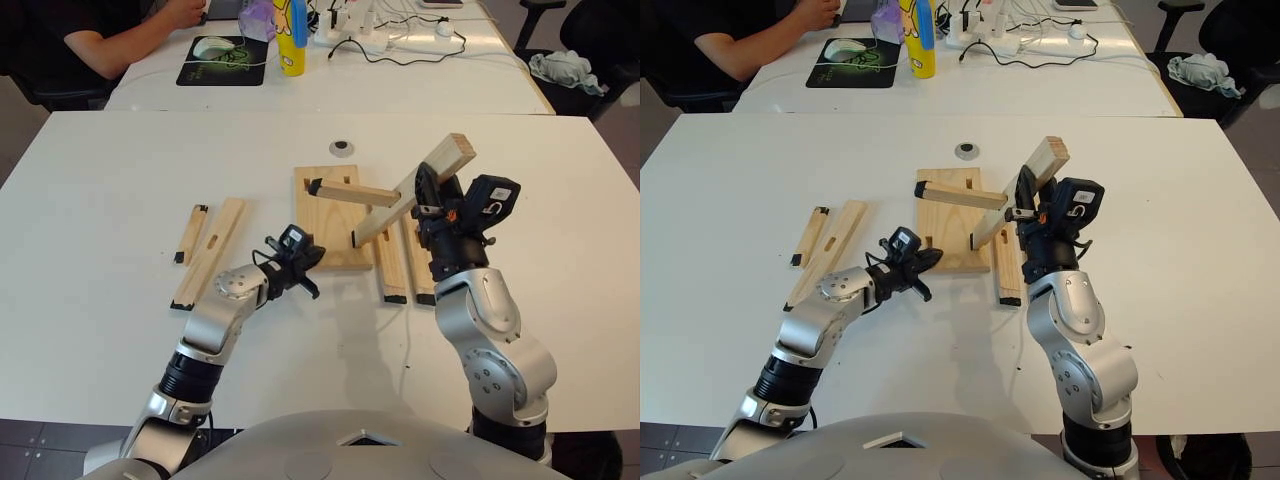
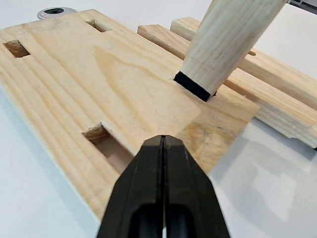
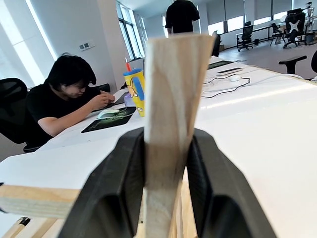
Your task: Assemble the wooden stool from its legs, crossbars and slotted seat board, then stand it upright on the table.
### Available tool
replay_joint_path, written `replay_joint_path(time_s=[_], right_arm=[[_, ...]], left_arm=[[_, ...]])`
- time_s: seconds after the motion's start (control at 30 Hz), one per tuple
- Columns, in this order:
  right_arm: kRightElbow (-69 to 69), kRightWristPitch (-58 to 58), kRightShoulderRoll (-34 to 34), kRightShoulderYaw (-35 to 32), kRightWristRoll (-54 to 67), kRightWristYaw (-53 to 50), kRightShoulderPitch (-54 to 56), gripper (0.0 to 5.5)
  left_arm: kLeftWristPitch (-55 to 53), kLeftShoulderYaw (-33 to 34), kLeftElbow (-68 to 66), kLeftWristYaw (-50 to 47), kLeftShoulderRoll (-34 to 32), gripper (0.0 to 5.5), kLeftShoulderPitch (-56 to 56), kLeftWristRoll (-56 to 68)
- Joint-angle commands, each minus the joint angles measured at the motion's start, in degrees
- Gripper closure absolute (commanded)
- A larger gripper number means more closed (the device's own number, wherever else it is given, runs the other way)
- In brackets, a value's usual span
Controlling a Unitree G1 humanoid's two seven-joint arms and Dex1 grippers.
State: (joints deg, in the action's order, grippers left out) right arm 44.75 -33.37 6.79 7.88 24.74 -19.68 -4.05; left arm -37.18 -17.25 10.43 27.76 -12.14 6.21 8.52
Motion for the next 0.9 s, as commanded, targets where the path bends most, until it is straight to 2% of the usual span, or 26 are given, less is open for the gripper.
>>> replay_joint_path(time_s=[0.03, 0.17, 0.37, 0.6, 0.9], right_arm=[[-3.83, -6.2, 0.02, 2.55, -5.39, -1.99, -4.22, 4.44], [-7.19, -6.99, 1.17, 6.36, -8.84, 1.55, -0.68, 4.44], [-12.23, -6.52, 1.87, 6.08, -11.58, 5.82, -0.1, 4.44], [-15.95, -6.35, -1.31, 1.35, -9.58, 8.82, -1.38, 4.44], [-20.16, -5.48, -1.79, -2.87, -9.53, 11.99, 1.86, 4.44]], left_arm=[[-2.9, -1.24, 0.31, 0.06, -0.27, 5.5, -1.58, 0.48], [-2.61, -1.08, -0.45, -0.49, 0.01, 5.5, -1.34, 0.52], [-1.12, -0.03, -1.72, -2.58, 1.45, 5.5, -0.61, 0.33], [0.44, 0.45, -3.08, -3.68, 1.78, 5.5, -0.5, -0.12], [3.08, 0.71, -5.84, -4.52, 2.47, 5.5, 0.61, -0.94]])
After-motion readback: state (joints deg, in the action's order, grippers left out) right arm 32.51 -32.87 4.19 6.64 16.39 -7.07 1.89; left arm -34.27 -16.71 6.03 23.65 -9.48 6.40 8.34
